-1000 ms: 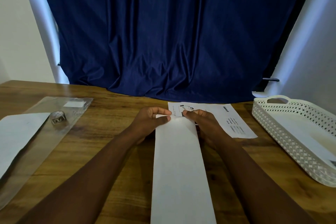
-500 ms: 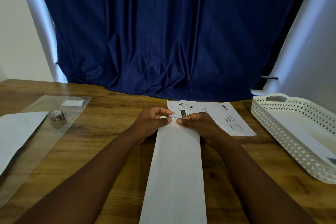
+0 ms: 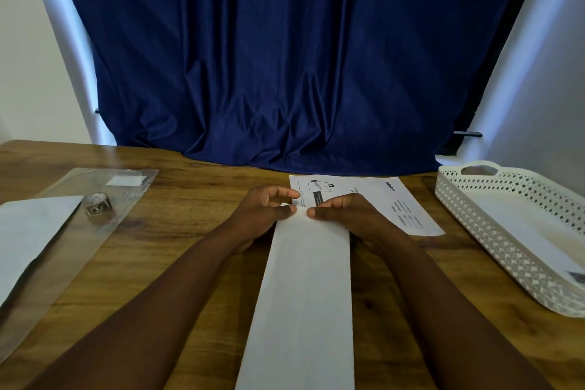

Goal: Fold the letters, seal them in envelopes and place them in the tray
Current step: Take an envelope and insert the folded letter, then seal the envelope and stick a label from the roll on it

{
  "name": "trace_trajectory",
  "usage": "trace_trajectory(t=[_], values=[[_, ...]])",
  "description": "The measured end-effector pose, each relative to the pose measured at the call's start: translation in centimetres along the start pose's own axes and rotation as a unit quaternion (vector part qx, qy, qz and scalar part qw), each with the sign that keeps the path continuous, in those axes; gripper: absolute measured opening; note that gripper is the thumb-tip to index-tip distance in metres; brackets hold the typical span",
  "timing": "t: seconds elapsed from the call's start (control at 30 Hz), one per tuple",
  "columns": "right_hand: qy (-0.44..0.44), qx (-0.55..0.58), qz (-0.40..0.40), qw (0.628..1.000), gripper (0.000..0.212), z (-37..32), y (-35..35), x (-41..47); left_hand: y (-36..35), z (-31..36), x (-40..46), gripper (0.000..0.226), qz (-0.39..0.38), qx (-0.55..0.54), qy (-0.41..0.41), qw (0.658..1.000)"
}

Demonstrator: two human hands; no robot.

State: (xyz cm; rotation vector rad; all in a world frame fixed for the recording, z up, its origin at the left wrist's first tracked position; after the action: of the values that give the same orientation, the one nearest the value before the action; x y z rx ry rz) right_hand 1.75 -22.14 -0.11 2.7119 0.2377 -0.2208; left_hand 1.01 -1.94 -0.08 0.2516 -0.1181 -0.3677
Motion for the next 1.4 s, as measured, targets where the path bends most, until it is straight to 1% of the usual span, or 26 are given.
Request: trace_trajectory(t=[0.03,0.1,0.17,0.23,0.3,0.37,0.43,0.5,0.57,0.67,0.7,0.73,0.83,0.93,0.97,1.03,1.07,1.1,1.13,1.2,1.23,1.27,1.3,1.33,1.4], values=[[0.001,-0.001,-0.012,1.0,0.02,-0.2,0.2,-0.1,0.0,0.0,0.0,0.025,-0.005,-0.009,-0.001,1.0],[0.013,0.009,-0.035,0.999,0.015,-0.1,0.7,-0.2,-0.1,0.1,0.0,0.027,-0.019,-0.062,0.005,0.998],[0.04,0.034,-0.024,0.998,0.029,0.0,1.5,-0.4,0.0,0.4,-0.3,0.032,-0.042,-0.096,0.025,0.994],[0.048,0.073,0.028,0.996,0.026,0.0,2.4,-0.8,0.7,0.5,-0.6,0.037,-0.083,-0.075,0.053,0.992],[0.061,0.127,0.097,0.985,0.021,0.0,3.3,-1.0,1.8,0.5,-1.1,0.044,-0.156,-0.057,0.076,0.983],[0.092,0.156,0.155,0.971,0.016,-0.2,4.2,-1.1,3.1,0.5,-1.7,0.054,-0.227,-0.054,0.091,0.968],[0.115,0.179,0.174,0.962,0.012,-0.2,4.6,-1.1,4.4,0.8,-2.2,0.055,-0.248,-0.03,0.087,0.964],[0.127,0.188,0.175,0.958,0.011,-0.4,4.6,-1.3,5.5,1.3,-2.5,0.047,-0.233,0.014,0.076,0.969],[0.137,0.186,0.17,0.958,0.009,-0.7,4.4,-1.4,6.4,1.9,-2.7,0.038,-0.192,0.065,0.063,0.977],[0.169,0.181,0.146,0.958,0.003,-1.3,4.0,-1.7,8.2,3.0,-3.3,0.025,-0.083,0.177,0.012,0.981],[0.185,0.175,0.134,0.958,0.006,-1.4,3.9,-1.8,8.9,3.4,-3.6,0.022,-0.045,0.208,-0.008,0.977],[0.2,0.167,0.121,0.958,0.009,-1.6,3.8,-1.9,9.6,3.8,-3.9,0.02,-0.017,0.229,-0.025,0.973],[0.241,0.13,0.089,0.958,0.012,-2.0,3.4,-2.0,11.5,5.0,-5.0,0.015,0.029,0.286,-0.072,0.955],[0.254,0.038,0.102,0.961,0.011,-2.3,3.2,-1.9,12.4,5.9,-6.9,0.018,0.094,0.363,-0.127,0.918],[0.259,0.027,0.091,0.961,0.01,-2.4,3.0,-2.0,12.3,5.9,-7.7,0.02,0.11,0.39,-0.139,0.903],[0.262,0.042,0.03,0.964,0.012,-2.6,2.0,-2.3,11.7,5.6,-9.7,0.025,0.118,0.443,-0.153,0.876],[0.257,0.053,0.0,0.965,0.015,-2.7,1.5,-2.4,11.2,5.3,-10.8,0.024,0.113,0.459,-0.157,0.867],[0.245,0.061,-0.021,0.967,0.017,-2.9,0.9,-2.5,10.7,5.0,-12.1,0.018,0.112,0.479,-0.155,0.857],[0.219,0.073,-0.034,0.972,0.017,-3.1,0.3,-2.5,10.4,4.5,-13.3,0.011,0.11,0.498,-0.152,0.847],[0.118,0.104,-0.052,0.986,0.011,-3.3,-0.7,-2.5,9.6,3.6,-15.6,0.03,0.112,0.516,-0.127,0.84],[0.07,0.109,-0.062,0.99,0.017,-3.3,-1.1,-2.6,9.2,3.2,-16.6,0.035,0.116,0.518,-0.11,0.84],[0.049,0.078,-0.076,0.993,0.024,-3.1,-1.5,-2.6,8.8,2.7,-17.6,0.035,0.121,0.52,-0.104,0.839],[0.056,0.026,-0.091,0.994,0.029,-2.8,-1.9,-2.6,8.4,2.3,-18.5,0.033,0.115,0.521,-0.089,0.841],[0.075,-0.021,-0.101,0.992,0.029,-2.7,-2.5,-2.7,8.2,1.7,-19.3,0.03,0.111,0.517,-0.081,0.845],[0.106,-0.07,-0.112,0.986,0.021,-2.3,-3.6,-2.8,8.1,0.7,-20.2,0.03,0.1,0.507,-0.063,0.854]])
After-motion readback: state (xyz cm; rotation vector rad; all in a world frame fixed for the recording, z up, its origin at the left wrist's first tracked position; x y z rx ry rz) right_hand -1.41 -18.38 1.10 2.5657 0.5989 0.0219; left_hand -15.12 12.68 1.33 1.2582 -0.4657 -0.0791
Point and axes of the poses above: each hand's wrist, its own x-axis towards the middle knuckle, its own y-axis out of the back of the hand, z = x × y, the point moved 2 cm from there along x, towards the middle knuckle, and after that the axes turned 10 degrees about -z, right-handed, at the moved point
